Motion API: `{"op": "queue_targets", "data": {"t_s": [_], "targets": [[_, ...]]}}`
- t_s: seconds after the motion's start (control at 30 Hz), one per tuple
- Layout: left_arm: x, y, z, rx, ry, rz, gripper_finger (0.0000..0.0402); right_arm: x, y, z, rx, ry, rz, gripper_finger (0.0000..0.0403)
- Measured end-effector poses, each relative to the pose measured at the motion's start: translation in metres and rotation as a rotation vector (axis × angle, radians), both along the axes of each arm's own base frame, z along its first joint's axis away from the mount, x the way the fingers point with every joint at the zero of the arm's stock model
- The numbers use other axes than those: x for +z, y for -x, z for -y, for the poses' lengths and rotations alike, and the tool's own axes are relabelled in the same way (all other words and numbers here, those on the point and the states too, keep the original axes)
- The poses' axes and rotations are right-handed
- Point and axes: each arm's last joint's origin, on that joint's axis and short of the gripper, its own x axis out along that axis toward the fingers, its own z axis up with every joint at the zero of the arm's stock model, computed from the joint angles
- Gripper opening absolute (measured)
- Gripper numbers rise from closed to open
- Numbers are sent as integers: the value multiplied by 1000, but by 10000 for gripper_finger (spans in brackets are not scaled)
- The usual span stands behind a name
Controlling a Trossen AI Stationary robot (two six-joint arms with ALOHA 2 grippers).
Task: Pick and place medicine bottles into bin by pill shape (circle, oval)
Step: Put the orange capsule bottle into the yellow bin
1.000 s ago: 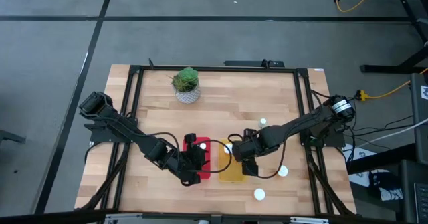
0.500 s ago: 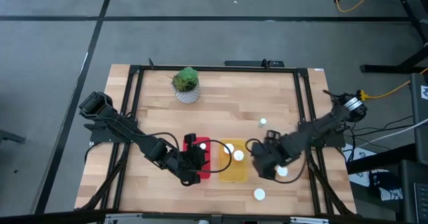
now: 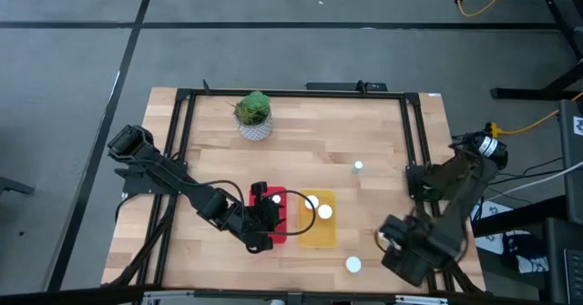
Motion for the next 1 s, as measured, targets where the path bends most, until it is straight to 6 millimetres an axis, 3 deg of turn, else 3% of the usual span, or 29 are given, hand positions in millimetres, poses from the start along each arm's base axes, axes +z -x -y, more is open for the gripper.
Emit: {"op": "queue_targets", "data": {"t_s": [0.27, 0.5, 0.73, 1.0], "targets": [[0, 0, 0, 0, 1, 2, 153, -18, 31, -27, -61, 96, 97, 276], [0, 0, 0, 1, 2, 3, 153, -50, 33, -48, -39, 160, 92, 276], [0, 0, 0, 1, 3, 3, 153, -81, 29, -57, -144, 256, 127, 276], [0, 0, 0, 3, 4, 5, 153, -77, 39, -50, -219, 326, 94, 276]]}}
